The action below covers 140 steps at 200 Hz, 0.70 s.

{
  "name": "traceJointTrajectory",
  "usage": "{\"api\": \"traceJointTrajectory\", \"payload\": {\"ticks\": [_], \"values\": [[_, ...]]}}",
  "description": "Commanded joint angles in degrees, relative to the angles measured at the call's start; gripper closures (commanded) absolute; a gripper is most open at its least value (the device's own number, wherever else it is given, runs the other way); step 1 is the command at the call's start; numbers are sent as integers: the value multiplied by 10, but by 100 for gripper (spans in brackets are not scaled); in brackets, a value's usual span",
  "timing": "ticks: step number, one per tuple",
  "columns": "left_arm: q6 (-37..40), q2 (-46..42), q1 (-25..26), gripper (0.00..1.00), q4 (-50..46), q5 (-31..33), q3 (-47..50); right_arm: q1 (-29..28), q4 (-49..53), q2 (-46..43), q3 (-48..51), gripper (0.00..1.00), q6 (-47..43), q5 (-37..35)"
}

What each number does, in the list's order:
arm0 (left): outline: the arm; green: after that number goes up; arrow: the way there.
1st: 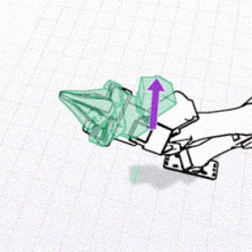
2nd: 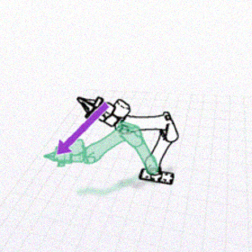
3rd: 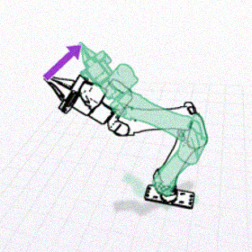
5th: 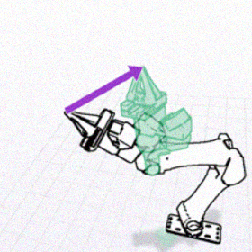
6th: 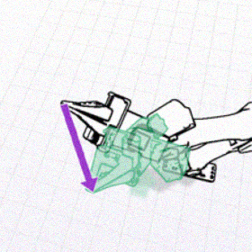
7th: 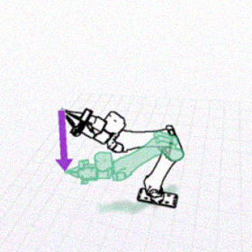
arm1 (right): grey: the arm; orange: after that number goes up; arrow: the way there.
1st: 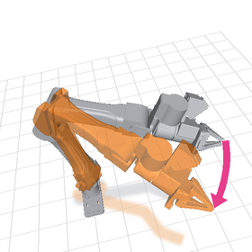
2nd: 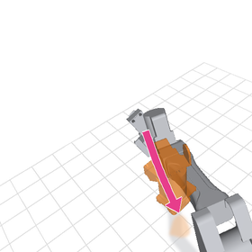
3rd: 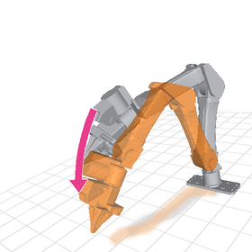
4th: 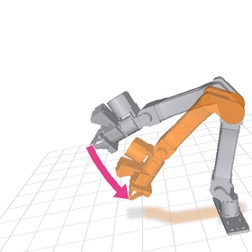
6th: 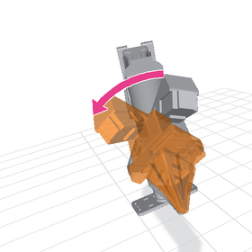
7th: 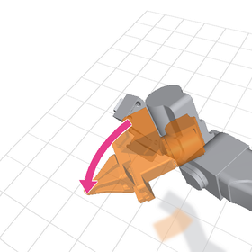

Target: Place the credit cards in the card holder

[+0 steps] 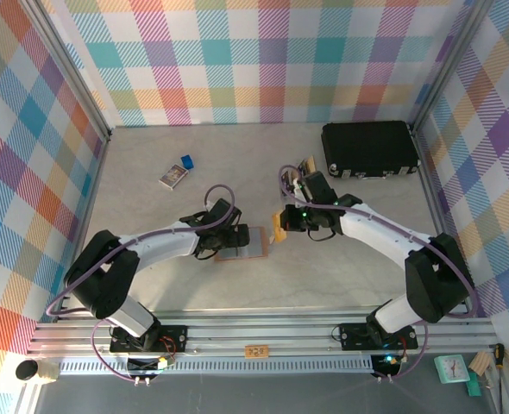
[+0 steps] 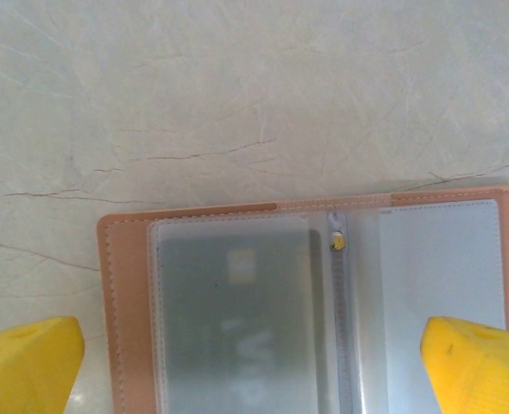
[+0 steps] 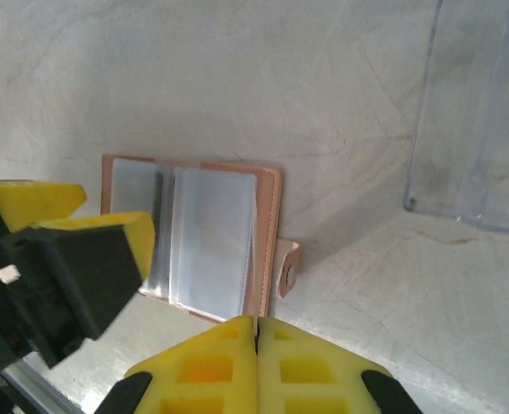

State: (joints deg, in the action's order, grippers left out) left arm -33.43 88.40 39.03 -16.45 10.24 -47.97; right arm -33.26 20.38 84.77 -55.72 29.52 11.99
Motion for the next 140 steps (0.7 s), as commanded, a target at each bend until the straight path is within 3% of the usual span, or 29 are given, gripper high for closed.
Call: {"api": "traceJointTrajectory", "payload": {"ticks": [1, 70, 140], "values": [[4, -34, 2, 0, -32, 19, 3, 5, -79, -25, 33, 100, 35, 50], [20, -73, -42, 0, -23, 10, 79, -7, -319, -11, 148, 100, 157, 113], [20, -95, -57, 0, -13, 5, 109, -44, -386, 36, 152, 100, 174, 81]]}}
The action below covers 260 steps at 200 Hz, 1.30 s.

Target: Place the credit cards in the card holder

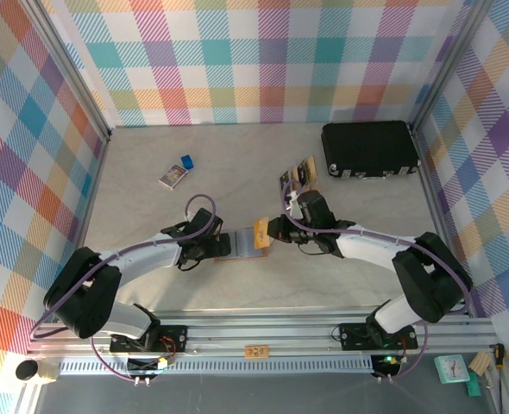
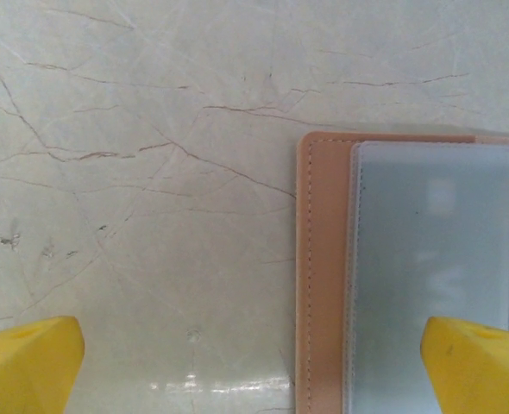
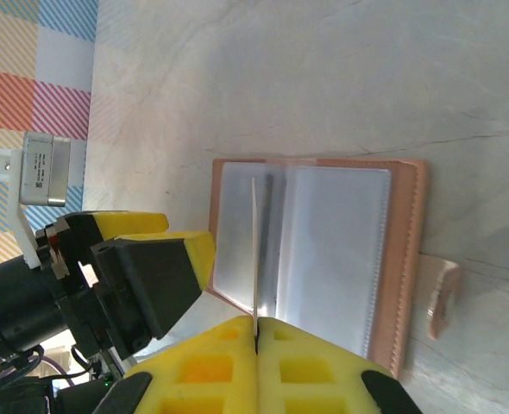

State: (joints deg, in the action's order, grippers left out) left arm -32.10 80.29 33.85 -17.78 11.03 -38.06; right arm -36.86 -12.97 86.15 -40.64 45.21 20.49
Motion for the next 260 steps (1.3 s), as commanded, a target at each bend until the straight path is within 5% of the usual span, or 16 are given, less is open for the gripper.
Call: {"api": "traceJointTrajectory", "payload": {"ticks": [1, 260], "values": [[6, -14, -5, 0, 0, -4, 10, -9, -54, 24, 1, 100, 17, -4], [-29, 3, -6, 0, -41, 34, 31, -47, -204, 150, -29, 100, 48, -25]]}}
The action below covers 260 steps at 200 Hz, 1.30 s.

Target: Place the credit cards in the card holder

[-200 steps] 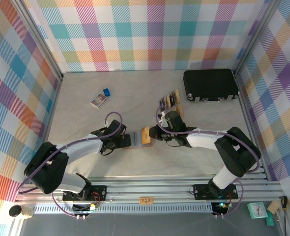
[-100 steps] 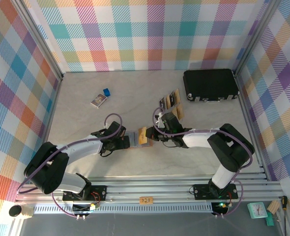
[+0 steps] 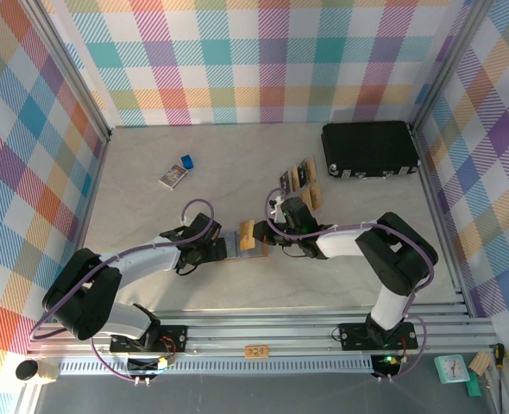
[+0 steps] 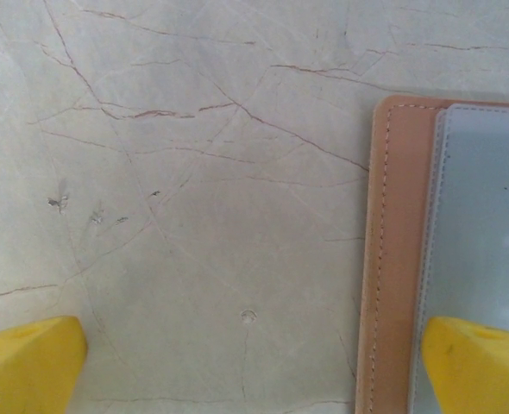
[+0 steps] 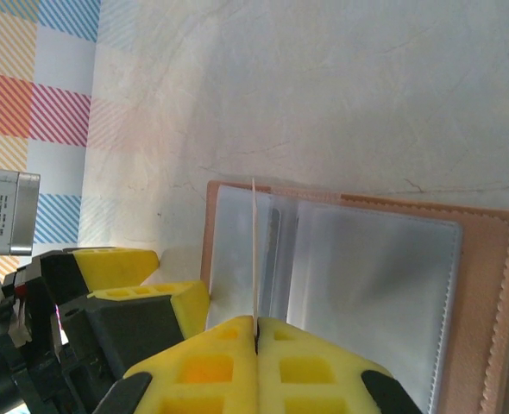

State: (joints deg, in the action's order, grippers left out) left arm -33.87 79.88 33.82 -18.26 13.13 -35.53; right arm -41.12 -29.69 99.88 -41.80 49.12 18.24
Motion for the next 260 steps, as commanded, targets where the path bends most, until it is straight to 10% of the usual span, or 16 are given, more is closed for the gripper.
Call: {"api": "traceJointTrajectory", "payload": {"ticks": [1, 260], "values": [[-12, 8, -5, 0, -36, 12, 6, -4, -38, 13, -18, 100, 8, -2], [-10, 4, -6, 0, -34, 9, 8, -11, -154, 75, 31, 100, 51, -34]]}}
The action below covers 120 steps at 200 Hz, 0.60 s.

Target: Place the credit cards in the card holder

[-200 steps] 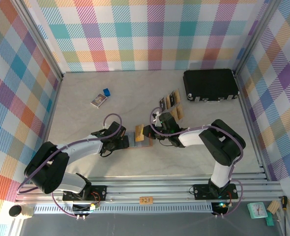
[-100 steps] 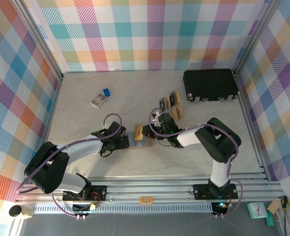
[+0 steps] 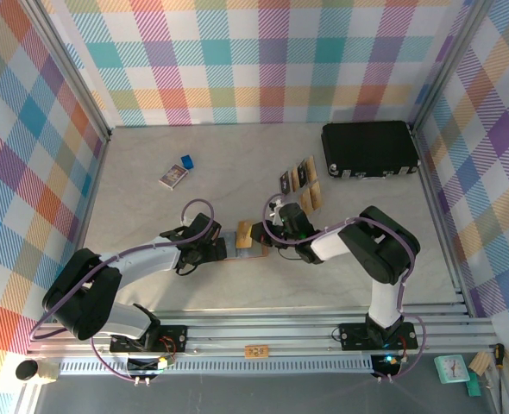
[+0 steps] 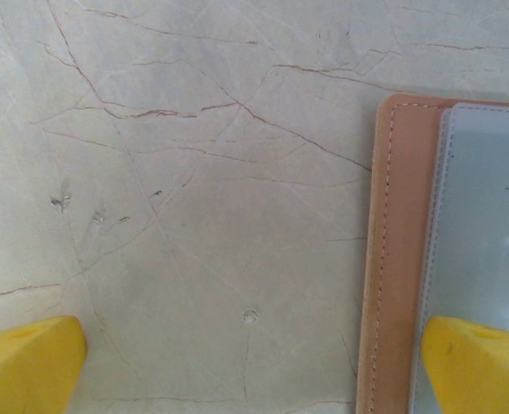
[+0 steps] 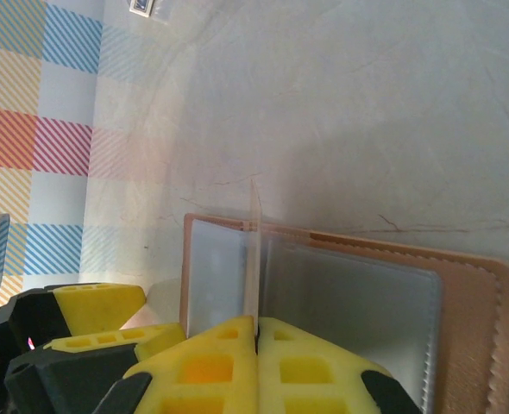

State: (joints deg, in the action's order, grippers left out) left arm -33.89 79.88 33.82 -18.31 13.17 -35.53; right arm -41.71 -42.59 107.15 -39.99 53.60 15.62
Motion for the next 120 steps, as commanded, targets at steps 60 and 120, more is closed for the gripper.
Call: {"api": "traceJointTrajectory", "payload": {"ticks": [60, 120], "values": [[-9, 6, -5, 0, -34, 8, 8, -10, -38, 16, 16, 100, 12, 6], [-9, 5, -5, 0, -34, 9, 8, -15, -58, 28, 21, 100, 23, 13]]}}
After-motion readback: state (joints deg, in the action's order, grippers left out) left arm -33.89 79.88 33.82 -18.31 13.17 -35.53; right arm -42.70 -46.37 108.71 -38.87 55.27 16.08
